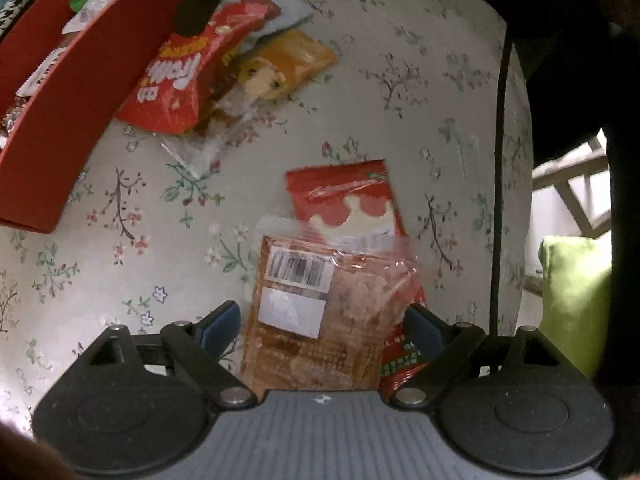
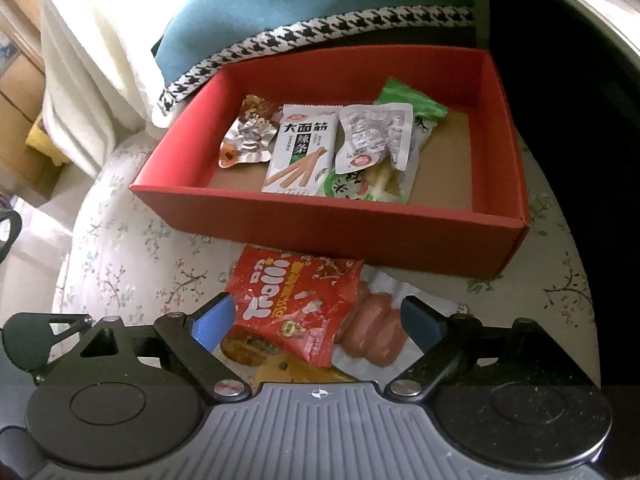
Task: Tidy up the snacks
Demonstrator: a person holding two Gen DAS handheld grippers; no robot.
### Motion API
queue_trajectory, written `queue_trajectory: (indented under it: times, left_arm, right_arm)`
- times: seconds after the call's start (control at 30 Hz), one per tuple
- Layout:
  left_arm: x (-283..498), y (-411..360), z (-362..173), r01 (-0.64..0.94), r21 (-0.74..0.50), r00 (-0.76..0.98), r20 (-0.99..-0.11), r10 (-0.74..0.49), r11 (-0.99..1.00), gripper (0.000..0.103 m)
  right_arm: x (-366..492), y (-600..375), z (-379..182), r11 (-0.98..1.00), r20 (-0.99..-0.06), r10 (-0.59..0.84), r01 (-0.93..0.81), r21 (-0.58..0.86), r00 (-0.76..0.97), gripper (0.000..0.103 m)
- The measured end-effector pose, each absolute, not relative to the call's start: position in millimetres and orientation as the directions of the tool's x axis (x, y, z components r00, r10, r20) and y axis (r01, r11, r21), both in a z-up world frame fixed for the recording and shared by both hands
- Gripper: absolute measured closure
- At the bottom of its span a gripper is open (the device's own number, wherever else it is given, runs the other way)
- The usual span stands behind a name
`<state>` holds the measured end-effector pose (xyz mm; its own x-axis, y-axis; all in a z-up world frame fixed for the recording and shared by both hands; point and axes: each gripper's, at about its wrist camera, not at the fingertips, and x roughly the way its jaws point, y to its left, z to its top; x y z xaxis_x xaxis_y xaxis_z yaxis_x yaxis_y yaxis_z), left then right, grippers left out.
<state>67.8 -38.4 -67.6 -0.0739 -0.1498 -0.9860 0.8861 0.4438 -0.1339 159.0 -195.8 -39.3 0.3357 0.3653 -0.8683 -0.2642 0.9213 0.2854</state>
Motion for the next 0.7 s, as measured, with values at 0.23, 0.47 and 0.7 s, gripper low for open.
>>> queue_trajectory:
  times: [0.23,0.47,0.7]
  left_arm:
    - [56,-41,-71,0.873,-0.116,-0.011,-0.976,-0.218,0.473,0.026]
    - [48,-9,-53,0.765,-0.05,0.149,-0.956,-0.252,0.642,0.049]
    - [49,28,-58,0.594,-0.117,0.198,-0.938,-0.285,0.796,0.049]
  right_arm:
    - [158,-190,-39,0.917,-0.869,0.366,-0.288,0.275,0.334,0.01]
    - [158,-195,-31,0.921,-0.856,0.362,-0.28,0.269,0.369,0.01]
    - [129,-171,-23,0.886,-0.862,0.353,-0.425,0.184,0.364,0.01]
